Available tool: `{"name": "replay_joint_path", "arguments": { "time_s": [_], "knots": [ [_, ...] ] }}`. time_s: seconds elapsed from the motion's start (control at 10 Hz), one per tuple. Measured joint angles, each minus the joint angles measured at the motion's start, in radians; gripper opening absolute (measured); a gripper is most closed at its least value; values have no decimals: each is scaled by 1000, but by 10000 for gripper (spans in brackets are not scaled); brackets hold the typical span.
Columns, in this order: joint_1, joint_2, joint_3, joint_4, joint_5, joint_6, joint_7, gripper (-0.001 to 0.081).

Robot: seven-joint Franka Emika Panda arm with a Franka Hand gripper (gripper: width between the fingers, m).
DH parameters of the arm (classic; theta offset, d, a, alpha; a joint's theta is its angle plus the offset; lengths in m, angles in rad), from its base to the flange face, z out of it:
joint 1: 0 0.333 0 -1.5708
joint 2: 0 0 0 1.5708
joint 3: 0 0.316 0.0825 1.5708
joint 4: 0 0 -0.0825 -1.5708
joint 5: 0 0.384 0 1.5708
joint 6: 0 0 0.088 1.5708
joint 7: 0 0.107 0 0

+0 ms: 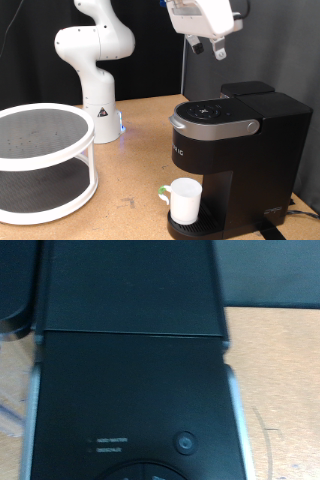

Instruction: Make a cup of coffee with the keurig machine

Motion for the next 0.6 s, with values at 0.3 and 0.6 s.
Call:
{"name": "replay_joint_path", "arguments": {
  "time_s": [0.3,0.6],
  "knots": [
    [0,74,5,60,-22,-47,13,803],
    [0,103,10,39,-60,31,9,803]
  ]
}}
